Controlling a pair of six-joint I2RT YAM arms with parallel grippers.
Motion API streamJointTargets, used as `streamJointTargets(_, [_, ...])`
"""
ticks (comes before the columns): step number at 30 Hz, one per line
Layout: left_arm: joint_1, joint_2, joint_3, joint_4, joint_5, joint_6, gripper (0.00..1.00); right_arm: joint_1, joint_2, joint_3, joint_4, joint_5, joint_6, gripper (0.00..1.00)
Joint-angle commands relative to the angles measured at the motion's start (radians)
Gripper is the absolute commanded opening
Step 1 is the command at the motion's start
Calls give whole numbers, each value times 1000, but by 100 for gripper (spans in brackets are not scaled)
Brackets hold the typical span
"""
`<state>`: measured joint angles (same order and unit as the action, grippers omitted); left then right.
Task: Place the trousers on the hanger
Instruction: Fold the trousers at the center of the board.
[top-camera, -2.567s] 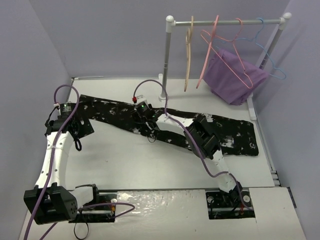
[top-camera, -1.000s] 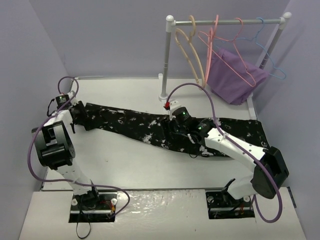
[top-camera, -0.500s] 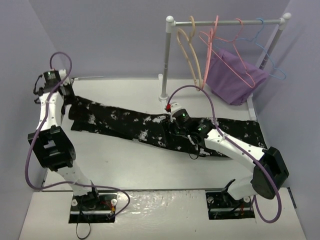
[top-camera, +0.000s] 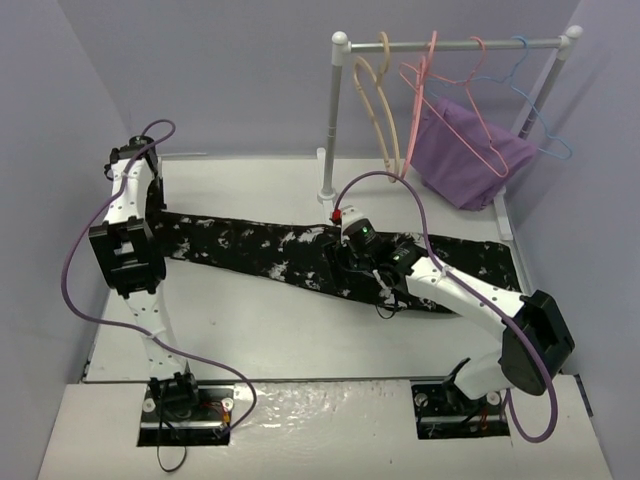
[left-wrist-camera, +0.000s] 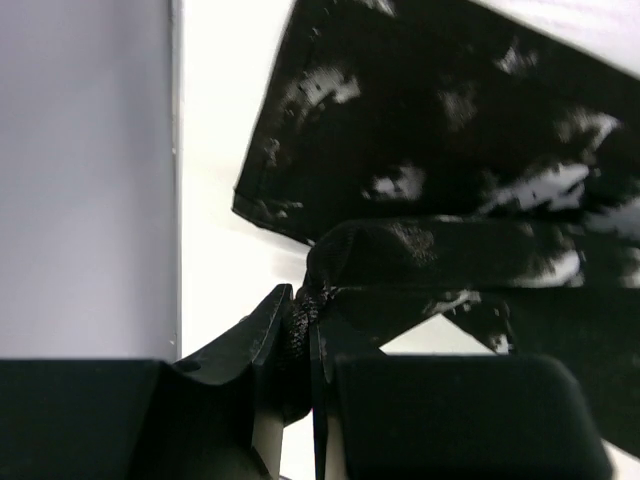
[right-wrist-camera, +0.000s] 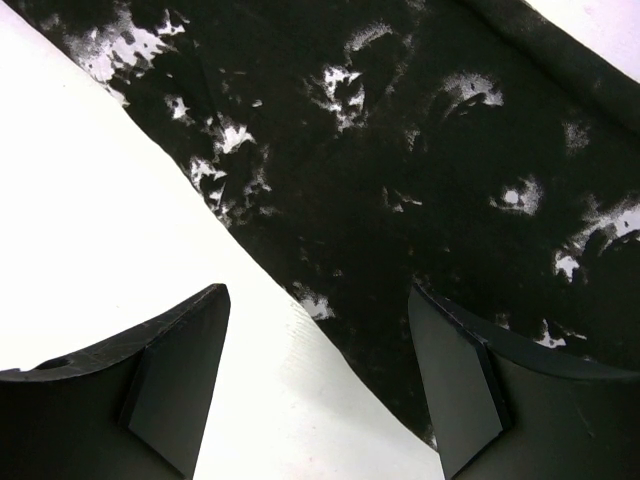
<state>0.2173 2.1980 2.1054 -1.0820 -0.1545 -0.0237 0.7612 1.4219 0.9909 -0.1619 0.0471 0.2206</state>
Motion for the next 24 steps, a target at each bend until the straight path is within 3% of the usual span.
streamJointTargets(1, [2, 25, 141, -63, -96, -32, 2, 10, 11, 16, 10, 32, 18, 69])
streamJointTargets(8, [2, 140, 244, -87, -153, -45, 3, 18, -8, 3, 6, 48, 39, 70])
streamJointTargets(11, [-3, 124, 226, -20, -220, -39, 16, 20, -19, -12, 4, 56, 46, 70])
streamJointTargets(14, [-4, 99, 176, 116, -249, -41, 21, 23, -21, -21, 1, 59, 51, 70])
streamJointTargets(19, [-10, 82, 201, 210, -208, -43, 27, 43, -21, 2, -11, 65, 46, 70])
streamJointTargets(20, [-10, 67, 195, 233, -189, -42, 31, 46, -20, 9, -15, 65, 44, 70])
streamJointTargets(22, [-13, 32, 159, 292, -148, -42, 50, 50, -16, 22, -19, 65, 39, 70])
streamJointTargets(24, [-16, -3, 117, 336, -134, -47, 62, 54, -11, 34, -22, 67, 31, 70])
